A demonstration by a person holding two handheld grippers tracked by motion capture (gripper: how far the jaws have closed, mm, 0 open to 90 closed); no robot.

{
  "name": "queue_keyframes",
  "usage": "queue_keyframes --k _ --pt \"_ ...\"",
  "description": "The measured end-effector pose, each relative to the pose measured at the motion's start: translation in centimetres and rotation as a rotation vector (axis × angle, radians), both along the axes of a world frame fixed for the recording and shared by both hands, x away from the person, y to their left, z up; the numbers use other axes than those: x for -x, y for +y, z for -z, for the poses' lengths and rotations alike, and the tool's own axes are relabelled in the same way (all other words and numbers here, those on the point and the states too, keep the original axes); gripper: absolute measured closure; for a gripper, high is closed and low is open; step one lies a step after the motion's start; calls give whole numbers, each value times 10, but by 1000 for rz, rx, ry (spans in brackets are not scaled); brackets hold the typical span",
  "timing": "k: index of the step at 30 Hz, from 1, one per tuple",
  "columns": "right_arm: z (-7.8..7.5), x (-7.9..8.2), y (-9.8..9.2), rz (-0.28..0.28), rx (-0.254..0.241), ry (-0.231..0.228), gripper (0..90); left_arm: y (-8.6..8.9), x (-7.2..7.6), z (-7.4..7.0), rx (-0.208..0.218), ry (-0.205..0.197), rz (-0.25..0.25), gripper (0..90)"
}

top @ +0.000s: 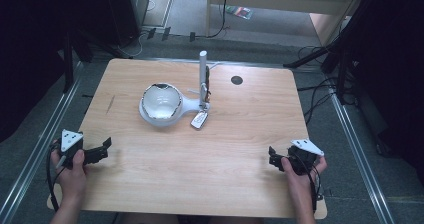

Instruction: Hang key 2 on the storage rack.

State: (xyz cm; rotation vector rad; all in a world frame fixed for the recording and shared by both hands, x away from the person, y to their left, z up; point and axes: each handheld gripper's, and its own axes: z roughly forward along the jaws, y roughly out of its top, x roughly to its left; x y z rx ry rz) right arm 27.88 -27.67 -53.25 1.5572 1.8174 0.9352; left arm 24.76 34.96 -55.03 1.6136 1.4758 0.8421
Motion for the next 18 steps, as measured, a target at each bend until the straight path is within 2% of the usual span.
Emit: queue_keyframes --k 12,18 --pt "5 19 -20 30 -15 6 0 0 0 0 -1 2 0 1" --pt "4 27 -28 20 -21 -5 0 0 0 0 1 0 1 2"
